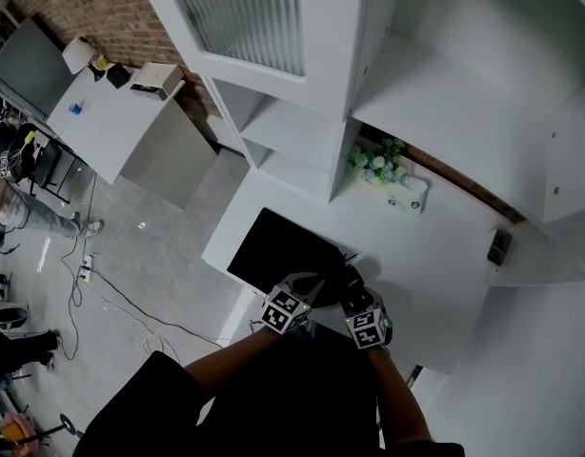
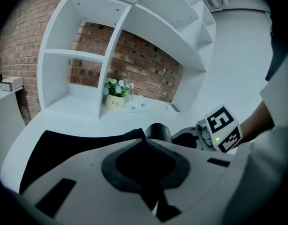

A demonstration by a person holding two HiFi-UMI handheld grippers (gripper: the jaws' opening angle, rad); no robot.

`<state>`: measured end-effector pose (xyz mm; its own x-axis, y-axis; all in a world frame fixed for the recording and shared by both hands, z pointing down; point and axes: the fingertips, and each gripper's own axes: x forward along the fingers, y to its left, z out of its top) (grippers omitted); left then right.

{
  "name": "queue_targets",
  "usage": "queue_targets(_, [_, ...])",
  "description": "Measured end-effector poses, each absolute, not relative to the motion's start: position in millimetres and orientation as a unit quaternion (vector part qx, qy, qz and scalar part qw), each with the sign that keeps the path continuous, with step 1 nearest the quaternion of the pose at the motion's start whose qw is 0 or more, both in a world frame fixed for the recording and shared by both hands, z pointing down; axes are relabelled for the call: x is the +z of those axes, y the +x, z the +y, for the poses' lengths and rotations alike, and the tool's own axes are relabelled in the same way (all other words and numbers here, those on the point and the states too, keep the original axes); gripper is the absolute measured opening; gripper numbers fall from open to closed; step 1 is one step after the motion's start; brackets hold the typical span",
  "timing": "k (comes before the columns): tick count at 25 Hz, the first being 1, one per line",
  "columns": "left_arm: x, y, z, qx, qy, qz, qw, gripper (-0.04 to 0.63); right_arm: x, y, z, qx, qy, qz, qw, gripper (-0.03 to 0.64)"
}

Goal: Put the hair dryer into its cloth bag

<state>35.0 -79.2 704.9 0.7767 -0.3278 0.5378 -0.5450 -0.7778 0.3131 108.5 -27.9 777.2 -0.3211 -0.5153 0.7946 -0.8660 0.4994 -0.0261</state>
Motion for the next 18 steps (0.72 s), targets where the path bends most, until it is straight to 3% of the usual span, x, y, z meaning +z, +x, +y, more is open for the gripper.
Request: queue_targets(18, [698.8, 44.6, -73.8, 0.220, 0.920, -0.235, 0.225, 0.032, 793.5, 74.7, -29.9, 0.228, 0.360, -0.800, 0.423, 0.243])
